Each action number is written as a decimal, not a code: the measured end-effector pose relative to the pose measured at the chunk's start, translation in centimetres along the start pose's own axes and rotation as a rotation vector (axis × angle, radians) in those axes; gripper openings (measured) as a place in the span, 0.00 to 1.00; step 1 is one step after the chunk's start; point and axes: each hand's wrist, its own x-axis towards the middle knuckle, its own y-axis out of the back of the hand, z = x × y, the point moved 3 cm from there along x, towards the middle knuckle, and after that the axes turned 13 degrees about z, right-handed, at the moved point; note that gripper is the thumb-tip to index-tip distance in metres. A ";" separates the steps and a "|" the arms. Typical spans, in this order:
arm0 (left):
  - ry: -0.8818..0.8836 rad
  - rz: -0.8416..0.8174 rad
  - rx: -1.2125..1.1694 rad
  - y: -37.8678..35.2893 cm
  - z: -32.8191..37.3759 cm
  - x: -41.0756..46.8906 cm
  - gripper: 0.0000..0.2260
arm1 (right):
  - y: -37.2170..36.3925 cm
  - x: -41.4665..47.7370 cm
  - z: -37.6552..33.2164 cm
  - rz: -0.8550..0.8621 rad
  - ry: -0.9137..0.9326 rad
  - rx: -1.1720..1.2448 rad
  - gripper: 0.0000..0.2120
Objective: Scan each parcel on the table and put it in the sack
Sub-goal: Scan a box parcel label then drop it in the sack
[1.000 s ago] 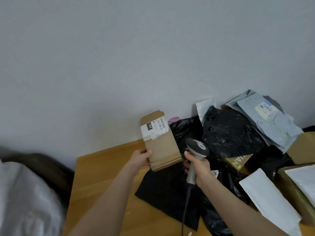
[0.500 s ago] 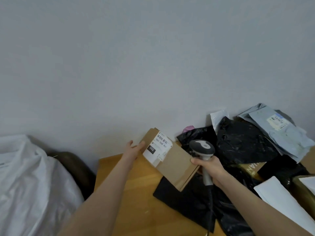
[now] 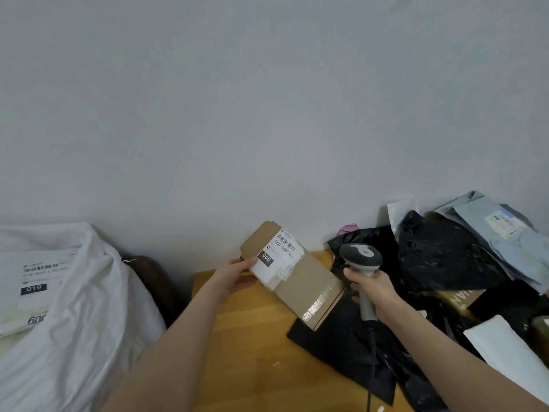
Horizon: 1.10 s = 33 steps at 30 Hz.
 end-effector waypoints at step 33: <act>0.085 0.079 -0.178 -3.1 -9.0 -2.5 0.18 | -7.6 -11.0 3.1 0.090 -0.072 -0.038 0.06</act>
